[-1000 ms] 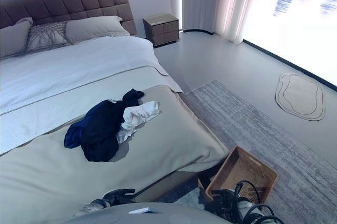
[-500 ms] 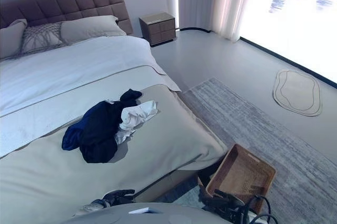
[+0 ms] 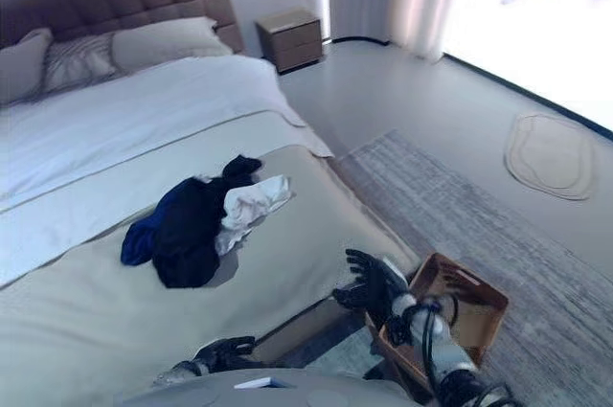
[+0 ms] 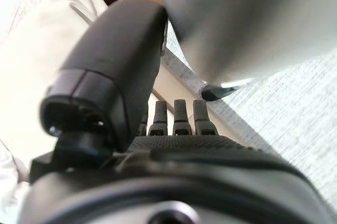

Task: Pick up the clothes from the bed and place them into the basket

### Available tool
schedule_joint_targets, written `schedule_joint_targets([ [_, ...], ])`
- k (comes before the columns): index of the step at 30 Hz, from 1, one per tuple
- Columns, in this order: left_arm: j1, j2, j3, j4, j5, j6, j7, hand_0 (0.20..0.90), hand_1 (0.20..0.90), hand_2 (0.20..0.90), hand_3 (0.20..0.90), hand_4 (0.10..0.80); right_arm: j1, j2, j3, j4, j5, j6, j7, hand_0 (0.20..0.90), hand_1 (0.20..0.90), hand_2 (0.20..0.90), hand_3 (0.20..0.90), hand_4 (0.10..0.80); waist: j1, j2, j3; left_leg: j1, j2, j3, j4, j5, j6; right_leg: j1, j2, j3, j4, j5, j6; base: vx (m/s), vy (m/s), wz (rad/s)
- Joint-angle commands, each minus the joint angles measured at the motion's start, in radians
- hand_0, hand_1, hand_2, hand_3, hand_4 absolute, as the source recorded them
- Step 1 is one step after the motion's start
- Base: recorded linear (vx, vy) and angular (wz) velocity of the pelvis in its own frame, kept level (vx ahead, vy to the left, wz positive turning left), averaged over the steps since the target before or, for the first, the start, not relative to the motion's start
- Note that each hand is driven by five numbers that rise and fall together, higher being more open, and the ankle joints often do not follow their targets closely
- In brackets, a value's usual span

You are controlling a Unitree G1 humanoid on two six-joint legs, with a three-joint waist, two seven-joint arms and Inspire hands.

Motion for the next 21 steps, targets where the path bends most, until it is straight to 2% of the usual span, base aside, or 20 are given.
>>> schedule_joint_targets([
  [1, -0.089, 0.052, -0.036, 0.025, -0.037, -0.041, 0.031, 0.900, 0.900, 0.900, 0.900, 0.800, -0.393, 0.009, -0.063, -0.113, -0.093, -0.007, -0.205, 0.900, 0.900, 0.900, 0.900, 0.800, 0.069, -0.073, 0.176, -0.049, -0.109, -0.031, 0.158, -0.187, 0.105, -0.061, -0.031, -0.002, 0.177, -0.077, -0.009, -0.210, -0.009, 0.53],
  [3, -0.102, 0.058, -0.041, 0.026, -0.040, -0.046, 0.040, 0.900, 0.900, 0.900, 0.900, 0.800, -0.441, 0.000, -0.057, -0.104, -0.106, -0.005, -0.232, 0.900, 0.900, 0.900, 0.900, 0.800, 0.083, -0.078, 0.197, -0.075, -0.113, -0.046, 0.175, -0.186, 0.108, -0.076, -0.033, -0.009, 0.191, -0.079, -0.010, -0.125, -0.019, 0.47],
  [5, -0.129, 0.080, -0.039, 0.038, -0.038, -0.053, 0.046, 0.900, 0.900, 0.900, 0.900, 0.800, -0.549, -0.022, -0.028, -0.104, -0.179, 0.013, -0.310, 0.900, 0.900, 0.900, 0.900, 0.800, 0.130, -0.092, 0.249, -0.144, -0.124, -0.089, 0.230, -0.182, 0.113, -0.102, -0.042, -0.035, 0.237, -0.092, -0.014, -0.088, -0.007, 0.59],
  [9, -0.142, 0.116, -0.032, 0.050, -0.027, -0.049, 0.053, 0.900, 0.900, 0.900, 0.900, 0.800, -0.668, -0.058, 0.024, -0.085, -0.280, 0.075, -0.369, 0.900, 0.900, 0.900, 0.900, 0.800, 0.193, -0.098, 0.289, -0.215, -0.143, -0.139, 0.286, -0.178, 0.114, -0.122, -0.067, -0.079, 0.308, -0.104, -0.023, 0.013, 0.023, 0.62],
  [12, -0.147, 0.143, -0.022, 0.055, -0.050, -0.052, 0.047, 0.900, 0.900, 0.900, 0.900, 0.800, -0.734, -0.062, 0.057, -0.036, -0.325, 0.167, -0.394, 0.900, 0.900, 0.900, 0.900, 0.800, 0.234, -0.099, 0.305, -0.246, -0.154, -0.167, 0.297, -0.174, 0.114, -0.128, -0.084, -0.102, 0.334, -0.097, -0.017, 0.033, 0.030, 0.54],
  [13, -0.156, 0.161, -0.019, 0.054, -0.080, -0.059, 0.042, 0.900, 0.900, 0.900, 0.900, 0.800, -0.797, -0.055, 0.084, 0.041, -0.337, 0.276, -0.386, 0.900, 0.900, 0.900, 0.900, 0.800, 0.266, -0.099, 0.317, -0.273, -0.155, -0.185, 0.295, -0.166, 0.111, -0.138, -0.095, -0.121, 0.347, -0.091, -0.012, 0.009, 0.020, 0.47],
  [15, -0.161, 0.169, -0.020, 0.046, -0.097, -0.065, 0.039, 0.900, 0.900, 0.900, 0.900, 0.800, -0.835, -0.048, 0.095, 0.106, -0.315, 0.308, -0.389, 0.900, 0.900, 0.900, 0.900, 0.800, 0.288, -0.099, 0.324, -0.289, -0.154, -0.196, 0.288, -0.159, 0.109, -0.142, -0.102, -0.137, 0.348, -0.088, -0.010, -0.009, 0.007, 0.44],
  [16, -0.170, 0.181, -0.022, 0.043, -0.112, -0.075, 0.028, 0.900, 0.900, 0.900, 0.900, 0.800, -0.878, -0.036, 0.099, 0.176, -0.297, 0.354, -0.380, 0.900, 0.900, 0.900, 0.900, 0.800, 0.312, -0.097, 0.331, -0.308, -0.153, -0.206, 0.280, -0.149, 0.105, -0.149, -0.107, -0.155, 0.352, -0.088, -0.008, 0.044, -0.036, 0.41],
  [17, -0.170, 0.183, -0.021, 0.042, -0.116, -0.078, 0.025, 0.900, 0.900, 0.900, 0.900, 0.800, -0.888, -0.029, 0.100, 0.203, -0.296, 0.363, -0.374, 0.900, 0.900, 0.900, 0.900, 0.800, 0.321, -0.100, 0.334, -0.302, -0.151, -0.210, 0.280, -0.171, 0.100, -0.145, -0.108, -0.149, 0.361, -0.107, -0.001, 0.017, -0.048, 0.39],
  [19, -0.179, 0.195, -0.021, 0.027, -0.128, -0.095, 0.009, 0.900, 0.900, 0.900, 0.900, 0.800, -0.957, -0.012, 0.103, 0.353, -0.245, 0.435, -0.325, 0.900, 0.900, 0.900, 0.900, 0.800, 0.369, -0.098, 0.349, -0.341, -0.149, -0.227, 0.267, -0.153, 0.093, -0.166, -0.118, -0.186, 0.374, -0.110, 0.001, -0.009, -0.022, 0.28],
  [21, -0.180, 0.201, -0.021, 0.022, -0.138, -0.109, 0.006, 0.900, 0.900, 0.900, 0.900, 0.800, -0.995, -0.009, 0.103, 0.456, -0.230, 0.460, -0.289, 0.900, 0.900, 0.900, 0.900, 0.800, 0.394, -0.095, 0.359, -0.365, -0.147, -0.236, 0.259, -0.139, 0.090, -0.187, -0.127, -0.213, 0.394, -0.112, 0.003, -0.006, 0.016, 0.34],
])
